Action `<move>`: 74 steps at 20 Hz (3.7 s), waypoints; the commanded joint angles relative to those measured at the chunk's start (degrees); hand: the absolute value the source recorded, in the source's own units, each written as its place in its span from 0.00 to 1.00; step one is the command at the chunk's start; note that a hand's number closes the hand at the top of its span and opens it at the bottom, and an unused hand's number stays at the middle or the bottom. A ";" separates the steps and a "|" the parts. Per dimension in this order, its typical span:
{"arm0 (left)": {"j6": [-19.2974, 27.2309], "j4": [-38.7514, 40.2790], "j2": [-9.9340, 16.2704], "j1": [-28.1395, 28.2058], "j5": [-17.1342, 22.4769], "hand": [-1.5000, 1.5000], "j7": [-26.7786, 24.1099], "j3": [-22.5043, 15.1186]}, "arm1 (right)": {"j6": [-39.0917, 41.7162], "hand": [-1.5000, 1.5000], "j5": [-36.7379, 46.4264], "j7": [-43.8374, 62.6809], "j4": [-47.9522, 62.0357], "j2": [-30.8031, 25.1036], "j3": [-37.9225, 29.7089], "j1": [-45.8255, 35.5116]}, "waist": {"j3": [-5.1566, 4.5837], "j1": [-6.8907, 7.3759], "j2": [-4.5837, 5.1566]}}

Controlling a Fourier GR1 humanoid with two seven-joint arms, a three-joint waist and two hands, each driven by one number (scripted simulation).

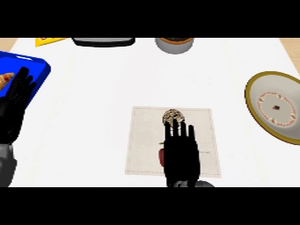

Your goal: Pick the bell pepper from the placemat and place it in the bowl

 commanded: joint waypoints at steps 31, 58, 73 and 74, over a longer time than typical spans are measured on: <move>-4.29 -4.56 -3.16 0.96 -3.73 0.50 2.92 4.12 | -19.67 1.00 2.51 -7.96 22.14 0.08 -2.72 -8.17 | 0.01 0.05 -0.06; -3.25 -4.25 -5.17 2.93 -4.94 0.50 1.63 3.20 | -29.86 1.00 -54.06 -67.54 -22.79 -53.02 -44.20 19.05 | 0.04 -1.30 -0.13; -3.38 -5.39 -5.47 -1.67 -5.99 0.50 5.61 3.33 | -19.81 1.00 -50.51 -84.94 18.35 -44.44 -42.64 -2.74 | 0.05 1.02 0.21; -3.22 -3.49 -8.22 3.66 -7.25 0.50 -1.08 1.60 | -19.65 1.00 -49.69 -88.05 22.82 -44.69 -43.06 -4.00 | 0.05 1.27 0.29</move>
